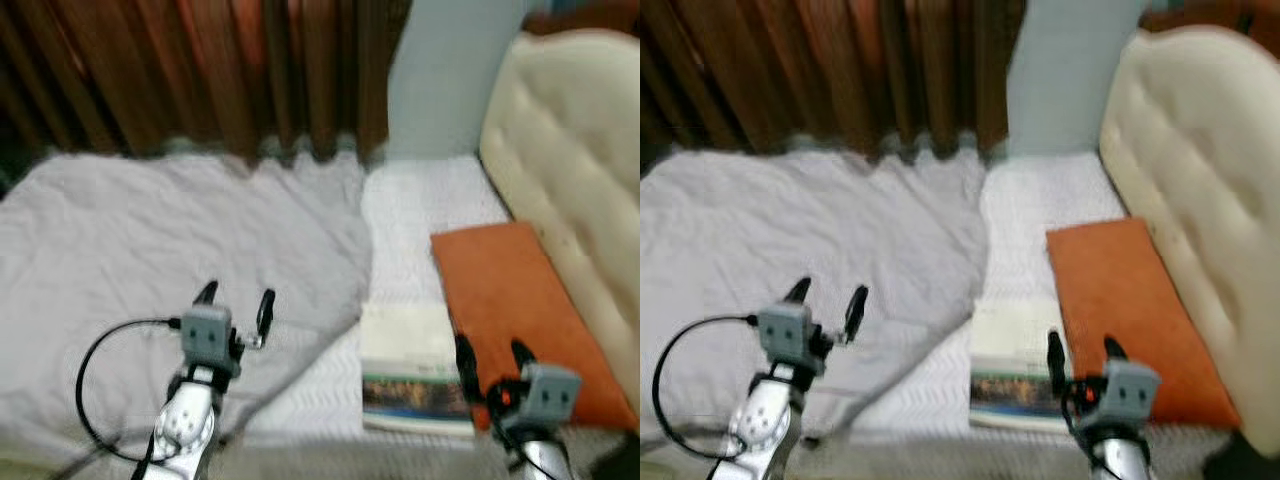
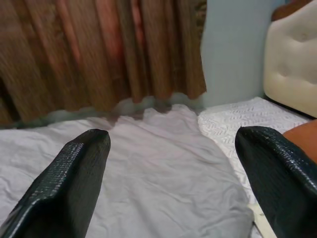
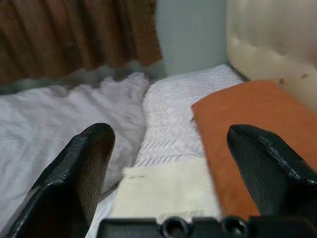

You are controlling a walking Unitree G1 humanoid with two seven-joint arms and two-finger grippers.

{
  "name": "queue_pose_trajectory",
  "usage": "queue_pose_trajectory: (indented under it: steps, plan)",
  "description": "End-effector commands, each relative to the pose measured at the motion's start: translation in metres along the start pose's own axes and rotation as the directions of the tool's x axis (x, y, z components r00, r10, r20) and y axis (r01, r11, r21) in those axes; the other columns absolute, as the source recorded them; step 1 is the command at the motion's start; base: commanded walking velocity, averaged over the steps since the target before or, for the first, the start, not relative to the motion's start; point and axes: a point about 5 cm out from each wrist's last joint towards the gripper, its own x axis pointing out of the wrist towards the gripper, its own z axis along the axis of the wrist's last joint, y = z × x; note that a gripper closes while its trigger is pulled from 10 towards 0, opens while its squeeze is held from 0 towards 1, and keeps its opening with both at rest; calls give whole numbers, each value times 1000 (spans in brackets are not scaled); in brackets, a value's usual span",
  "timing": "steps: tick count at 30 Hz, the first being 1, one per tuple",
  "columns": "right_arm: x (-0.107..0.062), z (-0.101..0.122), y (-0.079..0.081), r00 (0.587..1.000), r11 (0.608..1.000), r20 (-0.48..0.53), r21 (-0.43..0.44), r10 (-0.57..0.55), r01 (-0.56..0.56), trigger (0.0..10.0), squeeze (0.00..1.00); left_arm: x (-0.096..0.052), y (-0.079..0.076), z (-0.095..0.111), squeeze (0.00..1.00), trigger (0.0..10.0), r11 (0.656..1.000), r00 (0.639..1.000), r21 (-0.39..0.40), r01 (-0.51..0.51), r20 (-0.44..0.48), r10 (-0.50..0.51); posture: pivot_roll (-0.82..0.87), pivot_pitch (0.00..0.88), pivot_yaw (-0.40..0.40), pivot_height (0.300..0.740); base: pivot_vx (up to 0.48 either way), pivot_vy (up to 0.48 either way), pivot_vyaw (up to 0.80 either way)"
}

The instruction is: Clean up the room

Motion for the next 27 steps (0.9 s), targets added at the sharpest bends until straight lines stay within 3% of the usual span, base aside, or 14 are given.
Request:
queue_pose_trajectory:
  steps: [1,3,10,20,27]
  plan:
    - [3,-2,3,1000,1000,-7,0,13,-13,10000,0,-1,1,-9,0,10000,1000,999,3,8,-53,-8,-129,0,23,740,0,0,0]
    - [6,-3,8,999,999,-24,-17,36,-36,10000,0,-4,0,-23,0,10000,1000,990,-19,7,-138,-9,-129,0,28,740,0,0,0]
    - [20,4,19,995,991,-18,-87,98,-100,10000,0,-8,0,-41,0,10000,997,972,-77,23,-232,-41,-126,0,40,740,0,177,0]
    - [20,-3,18,986,980,-86,-131,140,-150,10000,0,-15,0,-47,0,10000,998,963,-68,-9,-270,-10,-119,0,29,740,0,480,-800]
    - [23,-7,17,981,977,-118,-130,155,-170,10000,0,-16,0,-48,0,10000,997,961,-71,-21,-277,1,-114,1,24,740,0,480,0]
